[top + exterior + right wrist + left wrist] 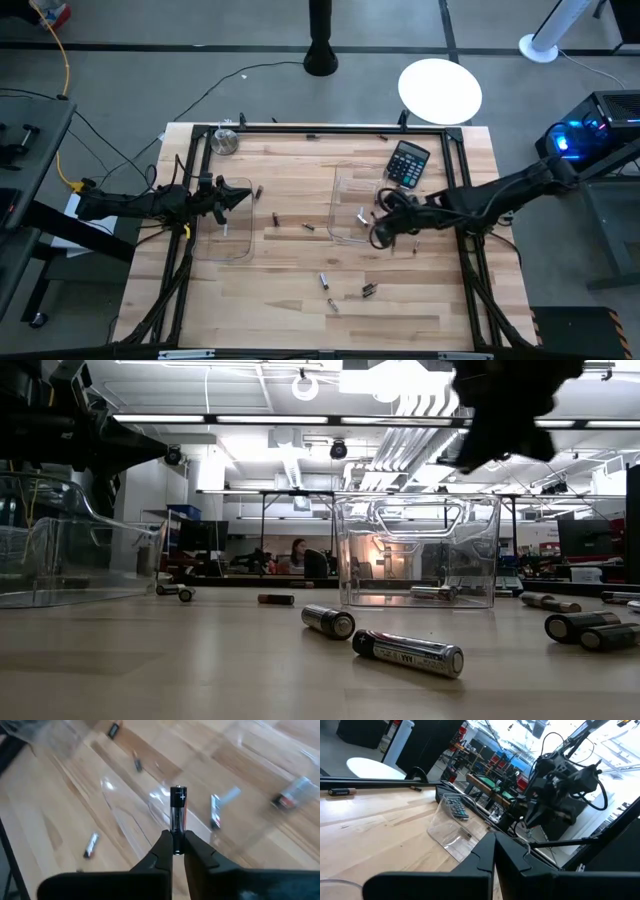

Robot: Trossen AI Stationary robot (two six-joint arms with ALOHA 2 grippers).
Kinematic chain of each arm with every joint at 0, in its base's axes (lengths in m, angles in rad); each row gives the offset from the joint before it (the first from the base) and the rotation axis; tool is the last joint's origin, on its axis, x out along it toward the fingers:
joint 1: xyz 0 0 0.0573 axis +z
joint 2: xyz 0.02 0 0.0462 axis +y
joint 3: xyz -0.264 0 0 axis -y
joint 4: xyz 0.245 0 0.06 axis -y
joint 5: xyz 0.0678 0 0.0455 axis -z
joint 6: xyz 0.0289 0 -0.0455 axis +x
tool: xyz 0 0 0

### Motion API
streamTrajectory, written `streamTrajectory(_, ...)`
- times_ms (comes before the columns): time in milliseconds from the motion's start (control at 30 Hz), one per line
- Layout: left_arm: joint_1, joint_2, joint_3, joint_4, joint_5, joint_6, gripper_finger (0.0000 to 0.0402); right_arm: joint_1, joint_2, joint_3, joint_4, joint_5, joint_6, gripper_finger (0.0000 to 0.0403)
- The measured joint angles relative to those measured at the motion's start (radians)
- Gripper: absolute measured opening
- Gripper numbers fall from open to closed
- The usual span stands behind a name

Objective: Sort batteries
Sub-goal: Put the silver battery into the right transparent bin

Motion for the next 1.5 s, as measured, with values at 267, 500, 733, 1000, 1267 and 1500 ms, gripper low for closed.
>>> streamTrajectory(267,0.0,0.0,0.0,0.0,0.0,0.0,0.0,-0.059,0.049,0.008,0.013,-0.136,-0.078,0.0123)
streamTrajectory(500,0.0,0.0,0.0,0.0,0.0,0.0,0.0,-0.02,0.035,0.095,-0.374,-0.168,0.012,0.0167)
streamTrajectory(733,0.0,0.0,0.0,0.0,0.0,0.0,0.0,0.185,0.027,-0.077,-0.446,-0.371,0.542,0.0157)
streamTrajectory(1000,0.0,0.0,0.0,0.0,0.0,0.0,0.0,0.217,0.027,-0.277,-0.269,-0.306,0.94,0.0132)
streamTrajectory(1267,0.0,0.0,0.0,0.0,0.0,0.0,0.0,0.209,0.027,-0.369,-0.187,-0.238,1.07,0.0121)
streamTrajectory(1500,0.0,0.0,0.0,0.0,0.0,0.0,0.0,0.21,0.022,-0.398,-0.166,-0.225,1.046,0.0068)
